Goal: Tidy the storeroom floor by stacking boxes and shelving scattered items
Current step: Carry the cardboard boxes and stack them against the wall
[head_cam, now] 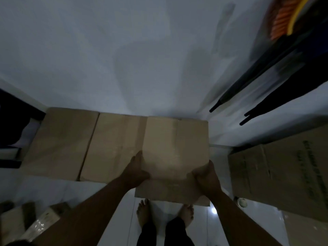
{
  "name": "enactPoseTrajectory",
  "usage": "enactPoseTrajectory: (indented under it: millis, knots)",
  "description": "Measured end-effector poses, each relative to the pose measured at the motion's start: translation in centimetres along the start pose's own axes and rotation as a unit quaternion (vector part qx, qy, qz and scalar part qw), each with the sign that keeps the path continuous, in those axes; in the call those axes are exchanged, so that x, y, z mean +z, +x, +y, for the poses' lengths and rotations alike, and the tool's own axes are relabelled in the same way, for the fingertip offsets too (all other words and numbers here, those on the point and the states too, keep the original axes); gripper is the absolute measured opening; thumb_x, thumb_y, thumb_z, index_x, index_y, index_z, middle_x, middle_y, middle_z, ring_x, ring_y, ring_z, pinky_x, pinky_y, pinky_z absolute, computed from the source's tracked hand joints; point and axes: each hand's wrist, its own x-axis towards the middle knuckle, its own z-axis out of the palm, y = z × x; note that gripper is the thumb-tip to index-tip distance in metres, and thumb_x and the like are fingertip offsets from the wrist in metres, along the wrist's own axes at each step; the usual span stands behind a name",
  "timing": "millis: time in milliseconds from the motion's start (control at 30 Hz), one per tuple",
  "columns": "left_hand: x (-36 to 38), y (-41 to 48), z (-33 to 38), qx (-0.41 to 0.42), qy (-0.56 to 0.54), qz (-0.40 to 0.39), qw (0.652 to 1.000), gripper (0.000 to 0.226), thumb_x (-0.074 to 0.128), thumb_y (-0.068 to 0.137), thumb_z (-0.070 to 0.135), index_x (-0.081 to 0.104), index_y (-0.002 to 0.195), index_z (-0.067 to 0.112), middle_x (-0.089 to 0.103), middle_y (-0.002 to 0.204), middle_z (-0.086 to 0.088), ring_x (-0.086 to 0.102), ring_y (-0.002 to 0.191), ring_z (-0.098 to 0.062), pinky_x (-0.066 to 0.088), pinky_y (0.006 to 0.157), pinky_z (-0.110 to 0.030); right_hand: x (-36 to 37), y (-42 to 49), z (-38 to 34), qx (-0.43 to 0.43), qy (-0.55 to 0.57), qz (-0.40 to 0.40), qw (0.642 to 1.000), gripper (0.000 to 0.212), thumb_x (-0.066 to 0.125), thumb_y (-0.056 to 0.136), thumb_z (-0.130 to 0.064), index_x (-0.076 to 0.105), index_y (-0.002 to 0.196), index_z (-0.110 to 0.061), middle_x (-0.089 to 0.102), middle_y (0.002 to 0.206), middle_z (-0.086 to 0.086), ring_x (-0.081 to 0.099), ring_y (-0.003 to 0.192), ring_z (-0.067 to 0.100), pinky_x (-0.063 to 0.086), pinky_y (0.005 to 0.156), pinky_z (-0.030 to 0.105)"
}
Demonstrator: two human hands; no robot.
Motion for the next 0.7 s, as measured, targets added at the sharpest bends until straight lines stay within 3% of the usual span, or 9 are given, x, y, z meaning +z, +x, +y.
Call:
enactPoseTrajectory:
  millis: [133,267,367,433,533,600,700]
  knots:
    - [1.2,0.0,2.5,0.013,0.094,0.022,0.995,0.133,0.09,0.059,0.041,0.006,0.161,0.025,0.032,0.149,-0.004,0.045,0.13,-0.031,0.05,0.097,-0.043,1.1,2.4,1.7,-0.003,0.021,0.005,1.0,0.087,0.077,0.088,-0.021,0.024,0.157,-0.014,0.048,0.146,0.009,0.05,0.133,0.03,0.047,0.105,0.044]
    - [2.4,2.5,1.0,0.061,0.187,0.03,0.98,0.126,0.087,0.071,0.037,0.005,0.16,0.006,0.029,0.151,-0.017,0.039,0.133,-0.039,0.046,0.102,-0.045,2.3,4.7,2.6,0.018,0.035,0.007,0.999,0.088,0.079,0.085,-0.016,0.025,0.156,-0.014,0.051,0.143,0.011,0.053,0.127,0.03,0.046,0.096,0.039]
    - [3.0,3.6,0.2,0.061,0.24,0.05,0.968,0.127,0.084,0.071,0.047,0.004,0.16,0.006,0.026,0.151,-0.02,0.04,0.131,-0.042,0.048,0.1,-0.047,2.9,5.9,3.2,0.015,0.037,0.006,0.999,0.085,0.077,0.087,-0.008,0.026,0.155,-0.011,0.051,0.14,0.01,0.05,0.121,0.022,0.042,0.095,0.034]
    - [3.5,3.8,-0.2,0.055,0.309,0.069,0.947,0.124,0.081,0.074,0.055,0.006,0.161,0.008,0.026,0.152,-0.019,0.037,0.133,-0.04,0.05,0.098,-0.047,3.3,6.5,3.9,0.012,0.011,0.012,1.0,0.082,0.076,0.089,-0.009,0.026,0.154,-0.011,0.05,0.142,0.012,0.053,0.126,0.029,0.042,0.093,0.033]
    - [4.4,2.9,-0.5,0.111,0.383,0.098,0.912,0.109,0.071,0.078,0.061,0.013,0.16,0.018,0.034,0.148,-0.015,0.04,0.13,-0.036,0.052,0.094,-0.045,4.2,6.1,3.6,0.057,-0.065,-0.01,0.996,0.101,0.074,0.093,-0.031,0.003,0.162,-0.013,0.031,0.156,0.021,0.051,0.13,0.041,0.045,0.097,0.037]
    - [5.4,1.9,-1.4,0.143,0.397,0.064,0.904,0.103,0.062,0.079,0.07,0.01,0.161,0.034,0.027,0.158,-0.015,0.033,0.141,-0.041,0.044,0.105,-0.051,4.6,5.0,2.5,0.052,-0.143,-0.036,0.988,0.112,0.076,0.087,-0.046,-0.006,0.162,-0.025,0.019,0.158,0.026,0.048,0.129,0.045,0.048,0.102,0.045]
    - [6.1,1.1,-3.5,0.148,0.46,0.032,0.875,0.129,0.067,0.055,0.088,0.012,0.161,0.039,0.015,0.167,-0.018,0.021,0.148,-0.047,0.032,0.11,-0.066,4.9,2.9,2.5,0.016,-0.302,-0.092,0.949,0.139,0.072,0.062,-0.082,-0.018,0.156,-0.037,-0.013,0.161,0.032,0.024,0.143,0.054,0.041,0.108,0.059]
